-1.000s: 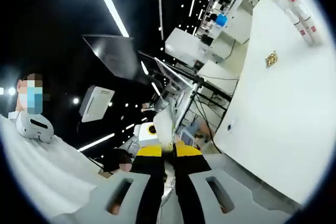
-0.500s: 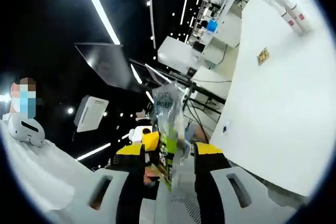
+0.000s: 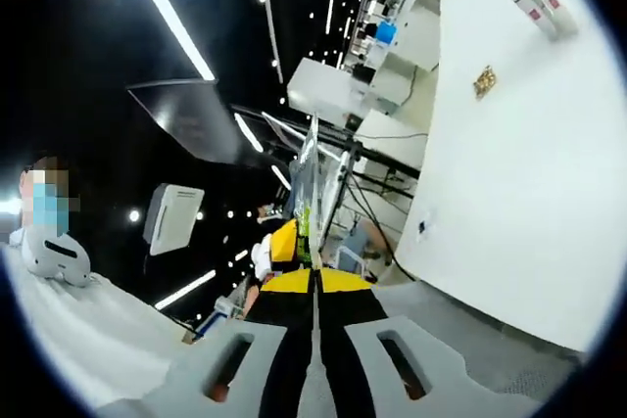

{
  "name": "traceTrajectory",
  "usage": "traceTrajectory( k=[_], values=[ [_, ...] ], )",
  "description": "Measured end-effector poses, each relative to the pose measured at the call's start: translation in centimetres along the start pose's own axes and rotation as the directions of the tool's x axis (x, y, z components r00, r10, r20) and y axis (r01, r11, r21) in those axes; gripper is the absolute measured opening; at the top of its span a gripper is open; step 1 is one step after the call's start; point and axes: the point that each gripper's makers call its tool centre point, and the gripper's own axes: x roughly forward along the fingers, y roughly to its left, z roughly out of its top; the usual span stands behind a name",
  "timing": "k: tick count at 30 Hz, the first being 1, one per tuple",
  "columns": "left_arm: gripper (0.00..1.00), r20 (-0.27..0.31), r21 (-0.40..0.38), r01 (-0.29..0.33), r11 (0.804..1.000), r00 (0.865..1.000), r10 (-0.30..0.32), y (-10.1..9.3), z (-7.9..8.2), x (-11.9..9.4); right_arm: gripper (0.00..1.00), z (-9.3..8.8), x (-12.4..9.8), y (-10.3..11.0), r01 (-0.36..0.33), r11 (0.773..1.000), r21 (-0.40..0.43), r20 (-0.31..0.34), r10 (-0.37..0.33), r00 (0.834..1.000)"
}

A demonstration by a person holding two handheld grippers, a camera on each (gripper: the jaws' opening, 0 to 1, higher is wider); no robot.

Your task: Arrange the skincare products in the storage area until every visible bottle or jar stands upright without overlapping.

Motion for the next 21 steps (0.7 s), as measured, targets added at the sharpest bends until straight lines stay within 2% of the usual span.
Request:
traceTrajectory(
  k=[3,5,7,8,10,11,12,13,15,17,19,20,21],
  values=[
    [0.02,0.015,-0.003,-0.006,1.0,1.0,0.006,0.3,0.3,-0.3,0.0,1.0,-0.1,0.1,-0.015,1.0,0.01,0.067,0.015,0.998],
    [0.02,0.008,-0.009,-0.026,1.0,1.0,0.026,0.8,0.1,-0.4,0.0,0.9,0.2,0.3,-0.03,0.999,0.03,0.074,0.027,0.997],
    [0.02,0.0,-0.019,-0.005,1.0,1.0,0.005,0.4,0.0,-0.3,0.05,0.7,0.4,-0.4,0.014,1.0,0.001,0.063,-0.014,0.998],
    [0.02,-0.005,-0.009,-0.001,1.0,1.0,0.001,0.2,-0.1,-0.2,0.12,1.0,0.4,-1.8,0.088,0.995,-0.05,0.075,-0.085,0.994],
    [0.02,-0.015,-0.013,-0.002,1.0,1.0,0.001,0.3,-0.2,-0.1,0.36,1.4,0.4,-3.0,0.158,0.984,-0.083,0.108,-0.149,0.983],
    [0.02,-0.017,-0.013,-0.004,1.0,1.0,0.004,0.3,-0.2,-0.1,0.45,1.3,0.8,-2.6,0.139,0.988,-0.074,0.114,-0.13,0.985],
    [0.02,-0.02,-0.013,-0.002,1.0,1.0,0.002,0.3,-0.3,-0.1,0.49,1.1,1.1,-2.4,0.126,0.99,-0.068,0.105,-0.119,0.987],
    [0.02,-0.025,-0.017,0.002,1.0,1.0,-0.002,0.2,-0.4,-0.1,0.46,0.2,1.6,-1.5,0.081,0.994,-0.07,0.055,-0.077,0.996],
    [0.02,-0.032,-0.02,0.003,1.0,0.999,-0.003,0.3,-0.5,-0.1,0.37,-1.4,2.4,-1.3,0.065,0.991,-0.116,-0.031,-0.069,0.997],
    [0.02,-0.037,-0.028,0.009,1.0,0.999,-0.01,0.2,-0.5,0.0,0.32,-2.2,3.1,-1.3,0.071,0.988,-0.14,-0.064,-0.081,0.995],
    [0.02,-0.044,-0.036,0.018,0.999,0.999,-0.02,0.1,-0.7,0.0,0.19,-2.9,3.6,-1.5,0.063,0.99,-0.123,-0.095,-0.075,0.993],
    [0.02,-0.043,-0.036,0.016,0.999,0.999,-0.018,0.1,-0.7,-0.1,0.09,-3.1,3.7,-1.7,0.065,0.991,-0.115,-0.107,-0.077,0.991],
    [0.02,-0.041,-0.027,-0.002,1.0,0.999,0.001,0.5,-0.6,-0.2,0.06,-3.2,3.6,-1.5,0.059,0.996,-0.071,-0.112,-0.067,0.991]
  ],
)
